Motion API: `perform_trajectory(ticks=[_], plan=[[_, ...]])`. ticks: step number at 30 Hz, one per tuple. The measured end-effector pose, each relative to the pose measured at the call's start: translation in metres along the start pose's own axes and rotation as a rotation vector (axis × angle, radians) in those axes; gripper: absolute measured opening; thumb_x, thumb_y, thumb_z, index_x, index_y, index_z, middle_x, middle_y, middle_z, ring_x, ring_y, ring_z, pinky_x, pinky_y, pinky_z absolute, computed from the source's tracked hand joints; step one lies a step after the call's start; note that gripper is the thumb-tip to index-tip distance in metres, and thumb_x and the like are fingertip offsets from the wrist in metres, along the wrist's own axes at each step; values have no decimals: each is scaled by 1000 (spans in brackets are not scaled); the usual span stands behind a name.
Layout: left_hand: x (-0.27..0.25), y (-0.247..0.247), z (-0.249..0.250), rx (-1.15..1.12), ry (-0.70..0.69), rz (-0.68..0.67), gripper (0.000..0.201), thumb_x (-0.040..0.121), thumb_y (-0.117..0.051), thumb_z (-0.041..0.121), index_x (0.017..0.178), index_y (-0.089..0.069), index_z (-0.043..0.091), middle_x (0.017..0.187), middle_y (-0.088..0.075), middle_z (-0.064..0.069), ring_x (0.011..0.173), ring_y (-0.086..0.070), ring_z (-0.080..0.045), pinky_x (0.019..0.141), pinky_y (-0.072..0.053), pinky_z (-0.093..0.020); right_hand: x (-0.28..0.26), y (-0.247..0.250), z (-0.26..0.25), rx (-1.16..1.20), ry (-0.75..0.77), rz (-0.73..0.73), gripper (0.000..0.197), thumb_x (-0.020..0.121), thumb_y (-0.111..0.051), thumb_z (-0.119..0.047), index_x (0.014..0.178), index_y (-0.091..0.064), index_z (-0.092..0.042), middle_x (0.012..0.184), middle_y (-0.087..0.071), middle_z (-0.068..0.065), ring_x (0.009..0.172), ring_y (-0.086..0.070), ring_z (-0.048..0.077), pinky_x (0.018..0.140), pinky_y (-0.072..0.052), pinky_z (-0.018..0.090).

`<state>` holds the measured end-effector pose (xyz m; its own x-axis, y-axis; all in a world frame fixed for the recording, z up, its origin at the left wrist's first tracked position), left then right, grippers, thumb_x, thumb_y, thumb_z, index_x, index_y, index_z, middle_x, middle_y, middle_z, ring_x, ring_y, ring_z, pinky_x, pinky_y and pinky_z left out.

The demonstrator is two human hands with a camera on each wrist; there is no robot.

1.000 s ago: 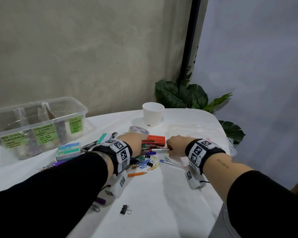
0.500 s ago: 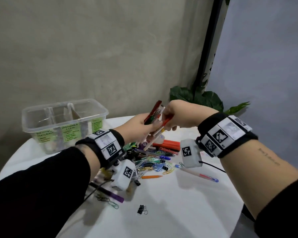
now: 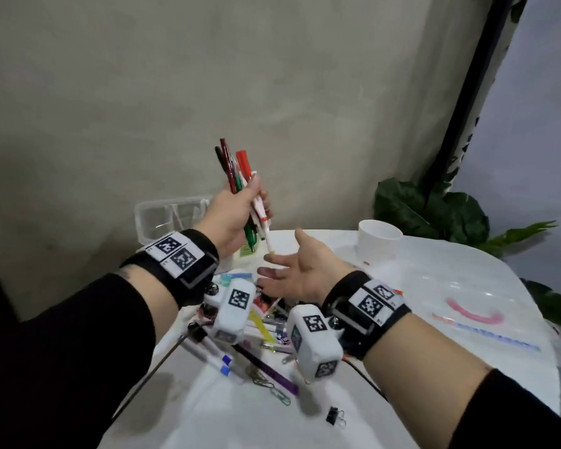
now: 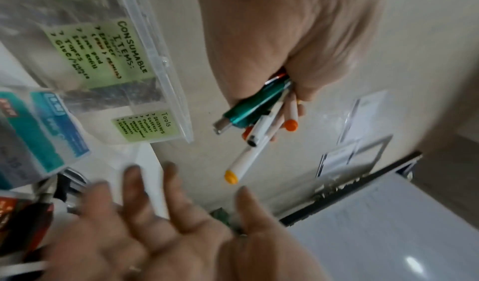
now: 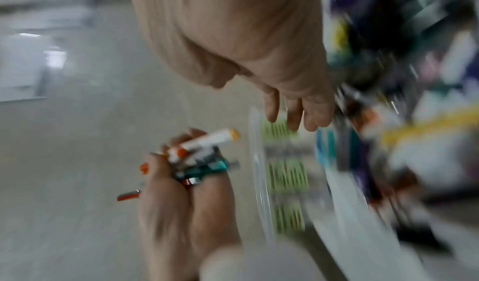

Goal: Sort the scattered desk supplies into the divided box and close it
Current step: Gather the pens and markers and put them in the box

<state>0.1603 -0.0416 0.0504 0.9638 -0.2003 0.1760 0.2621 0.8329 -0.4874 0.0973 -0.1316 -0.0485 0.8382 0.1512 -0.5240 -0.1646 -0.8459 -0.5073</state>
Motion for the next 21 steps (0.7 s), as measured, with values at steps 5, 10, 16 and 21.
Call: perform_trajectory(ticks=[5,10,16,21], plan=[[-15,15,12,88,-46,29,21,97,-59,15,114,-52,6,74,-58,-6,65,-60,-15,66,-56,-30,17,-76,1,421,141,-229,46,103,-43,-38,120,-66,-2,118,-67,24,113,-63,35,101,-49,47],[-5,55,32,193,-61,128,21,94,-61,11,112,-57,2,71,-61,-8,62,-62,-15,61,-55,-28,32,-121,-13,277,232,-314,35,97,-53,-33,117,-71,-11,113,-73,9,110,-65,25,102,-48,39],[30,156,50,658,57,396,20,89,-59,10,106,-54,1,77,-61,-11,63,-59,-24,55,-48,-32,60,-117,-40,-1224,664,75,27,98,-52,-18,120,-65,-9,106,-66,7,99,-60,24,81,-46,31],[49,182,33,971,290,353,35,89,-54,1,123,-57,-9,121,-64,-26,111,-63,-39,80,-54,-40,76,-110,-39,-1648,747,216,32,94,-49,-11,124,-61,-14,124,-61,12,119,-54,32,107,-39,48]])
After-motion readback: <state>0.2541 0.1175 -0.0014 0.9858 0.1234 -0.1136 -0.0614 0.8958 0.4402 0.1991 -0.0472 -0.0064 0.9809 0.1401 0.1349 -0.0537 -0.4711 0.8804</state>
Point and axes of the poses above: each hand's wrist, its own x-axis towards the middle knuckle, its own y-axis out of the back of the hand, z = x × y, the point moved 9 cm from there along x, towards the middle knuckle
